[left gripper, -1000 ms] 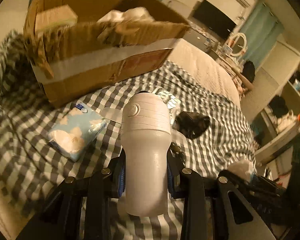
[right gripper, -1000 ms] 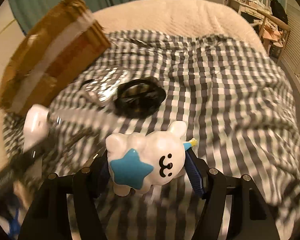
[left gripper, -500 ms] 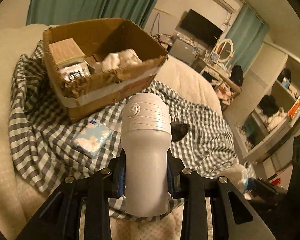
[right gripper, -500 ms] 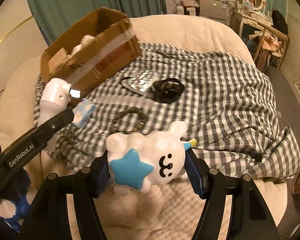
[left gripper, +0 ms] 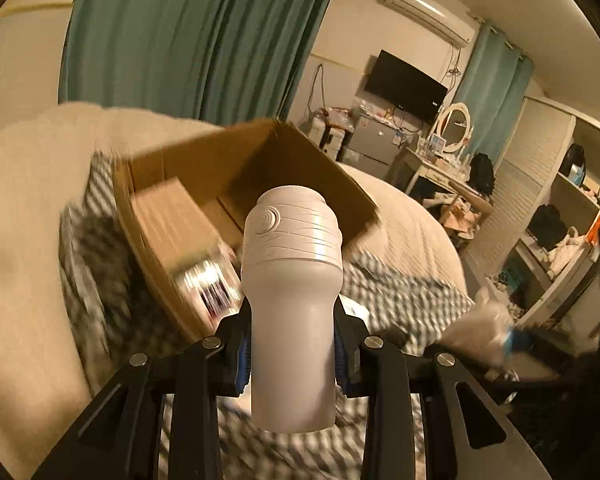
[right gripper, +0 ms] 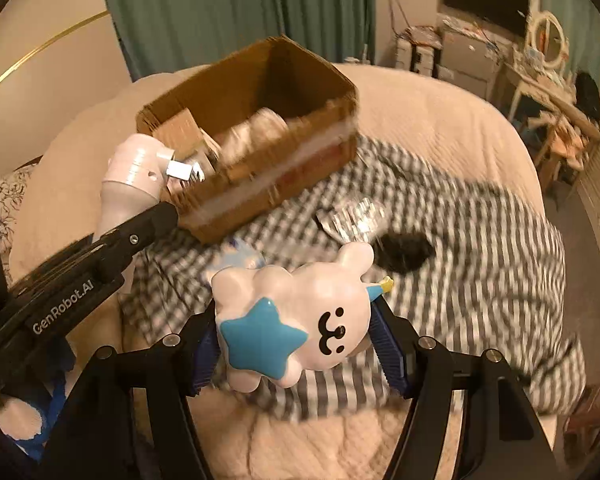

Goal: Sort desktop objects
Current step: 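Carry the white tube and star-bear toy into the cardboard box and release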

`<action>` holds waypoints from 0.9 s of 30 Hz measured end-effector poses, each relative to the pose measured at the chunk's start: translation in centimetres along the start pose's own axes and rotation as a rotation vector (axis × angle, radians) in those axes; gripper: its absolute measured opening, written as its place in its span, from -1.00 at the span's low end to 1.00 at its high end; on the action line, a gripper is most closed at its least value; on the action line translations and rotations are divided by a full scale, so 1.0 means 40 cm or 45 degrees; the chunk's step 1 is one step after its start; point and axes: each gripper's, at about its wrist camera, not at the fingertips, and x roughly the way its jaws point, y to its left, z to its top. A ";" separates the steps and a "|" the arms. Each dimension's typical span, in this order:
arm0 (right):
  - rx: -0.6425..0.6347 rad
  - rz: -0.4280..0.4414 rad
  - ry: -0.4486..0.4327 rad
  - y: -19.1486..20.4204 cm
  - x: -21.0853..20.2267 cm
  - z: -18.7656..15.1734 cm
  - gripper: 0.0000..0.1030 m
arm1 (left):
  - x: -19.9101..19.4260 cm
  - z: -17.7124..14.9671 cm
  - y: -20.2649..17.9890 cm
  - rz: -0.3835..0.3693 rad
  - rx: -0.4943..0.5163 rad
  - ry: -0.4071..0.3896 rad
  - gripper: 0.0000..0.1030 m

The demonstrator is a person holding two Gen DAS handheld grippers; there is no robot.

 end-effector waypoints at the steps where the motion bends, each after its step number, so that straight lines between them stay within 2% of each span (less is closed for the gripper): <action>1: -0.026 -0.009 -0.020 0.014 0.000 0.031 0.27 | 0.021 0.034 0.015 -0.001 0.002 0.025 -0.37; 3: -0.061 -0.012 -0.056 0.038 0.002 0.102 0.27 | 0.072 0.094 0.033 0.041 0.035 0.102 -0.37; 5: -0.088 -0.006 -0.091 0.060 0.017 0.184 0.27 | 0.111 0.147 0.052 0.041 0.052 0.127 -0.37; 7: -0.085 0.000 -0.109 0.063 0.042 0.240 0.27 | 0.139 0.190 0.067 0.030 0.066 0.106 -0.37; 9: -0.061 0.015 -0.101 0.062 0.089 0.302 0.27 | 0.165 0.225 0.068 0.059 0.117 0.096 -0.37; 12: 0.029 0.038 -0.032 0.043 0.177 0.371 0.27 | 0.201 0.253 0.067 0.112 0.183 0.065 -0.37; 14: 0.118 0.092 0.002 0.021 0.233 0.410 0.27 | 0.223 0.261 0.070 0.113 0.177 0.058 -0.33; 15: 0.140 0.120 0.018 0.017 0.253 0.429 0.27 | 0.229 0.267 0.075 0.104 0.153 0.050 -0.24; 16: 0.147 0.129 0.023 0.016 0.265 0.439 0.28 | 0.232 0.272 0.079 0.096 0.114 0.045 0.23; 17: 0.149 0.117 0.026 0.017 0.281 0.455 0.29 | 0.229 0.277 0.084 0.100 0.073 0.039 0.85; 18: 0.154 0.084 0.015 0.018 0.288 0.468 0.38 | 0.222 0.285 0.091 0.093 0.031 0.030 1.00; 19: 0.165 0.044 -0.002 0.016 0.289 0.480 0.74 | 0.209 0.290 0.094 0.091 0.012 0.009 1.00; 21: 0.206 -0.063 -0.064 0.002 0.265 0.497 0.82 | 0.178 0.299 0.092 0.087 -0.005 -0.021 1.00; 24: 0.241 -0.079 -0.141 -0.040 0.203 0.482 0.86 | 0.104 0.305 0.075 0.081 -0.014 -0.083 1.00; 27: 0.191 -0.171 -0.197 -0.069 0.120 0.435 0.86 | 0.006 0.291 0.038 0.102 0.031 -0.145 1.00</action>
